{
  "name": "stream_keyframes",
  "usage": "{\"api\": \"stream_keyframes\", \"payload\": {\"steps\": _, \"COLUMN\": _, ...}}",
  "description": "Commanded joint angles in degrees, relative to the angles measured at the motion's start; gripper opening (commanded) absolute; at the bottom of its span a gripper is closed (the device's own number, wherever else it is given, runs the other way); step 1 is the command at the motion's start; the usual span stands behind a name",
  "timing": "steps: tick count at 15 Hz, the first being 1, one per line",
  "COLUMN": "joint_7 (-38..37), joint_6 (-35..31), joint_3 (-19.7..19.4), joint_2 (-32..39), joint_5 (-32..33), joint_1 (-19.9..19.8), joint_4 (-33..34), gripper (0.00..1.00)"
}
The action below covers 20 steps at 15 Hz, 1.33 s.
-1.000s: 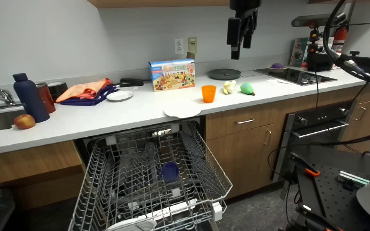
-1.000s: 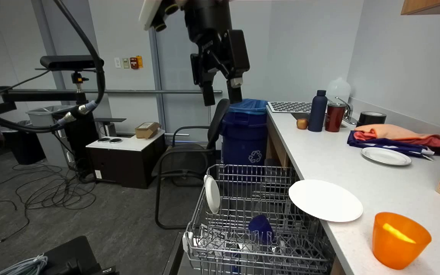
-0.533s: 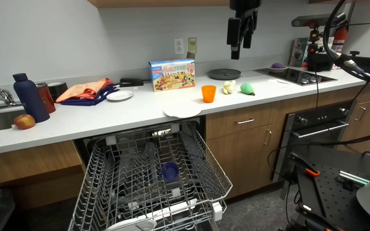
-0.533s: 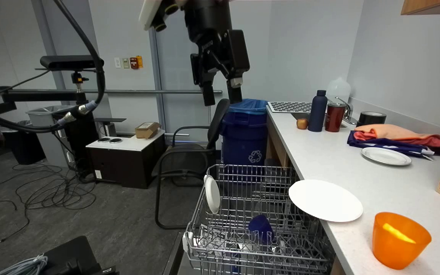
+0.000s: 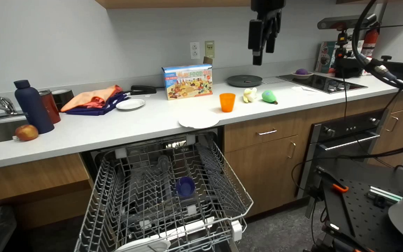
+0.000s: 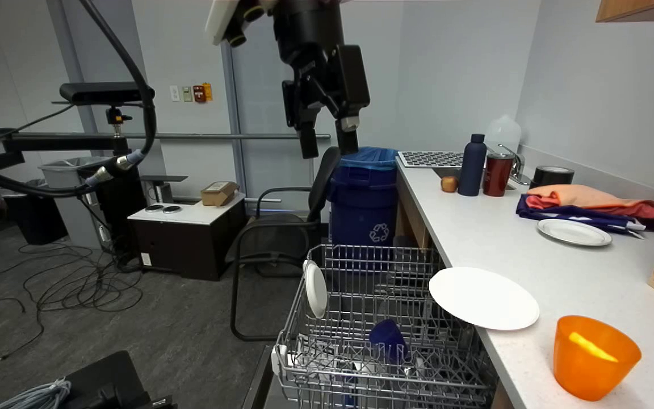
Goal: Put the plate in the dishwasher
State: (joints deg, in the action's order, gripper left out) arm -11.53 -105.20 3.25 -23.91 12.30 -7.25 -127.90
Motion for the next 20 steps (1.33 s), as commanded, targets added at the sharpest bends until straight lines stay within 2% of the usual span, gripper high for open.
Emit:
{"api": "stream_keyframes", "payload": {"steps": 1, "joint_7": -0.3, "joint_6": 0.2, "joint_3": -0.9, "joint_2": 0.1, "joint_5": 0.4, "joint_1": 1.1, "joint_4": 0.1, "gripper": 1.0}}
{"api": "stream_keyframes", "payload": {"steps": 7, "joint_7": -1.1, "joint_6": -3.0, "joint_3": -0.5, "joint_2": 4.2, "joint_5": 0.4, "joint_1": 1.7, "joint_4": 1.9, "gripper": 1.0}}
{"api": "stream_keyframes", "payload": {"steps": 14, "joint_7": -4.5, "joint_6": -9.9, "joint_3": 0.4, "joint_2": 13.6, "joint_5": 2.1, "joint_1": 2.1, "joint_4": 5.4, "gripper": 1.0}}
{"api": "stream_keyframes", "payload": {"steps": 20, "joint_7": -8.4, "joint_6": -14.3, "joint_3": 0.1, "joint_2": 24.6, "joint_5": 14.9, "joint_1": 3.1, "joint_4": 9.8, "gripper": 1.0}}
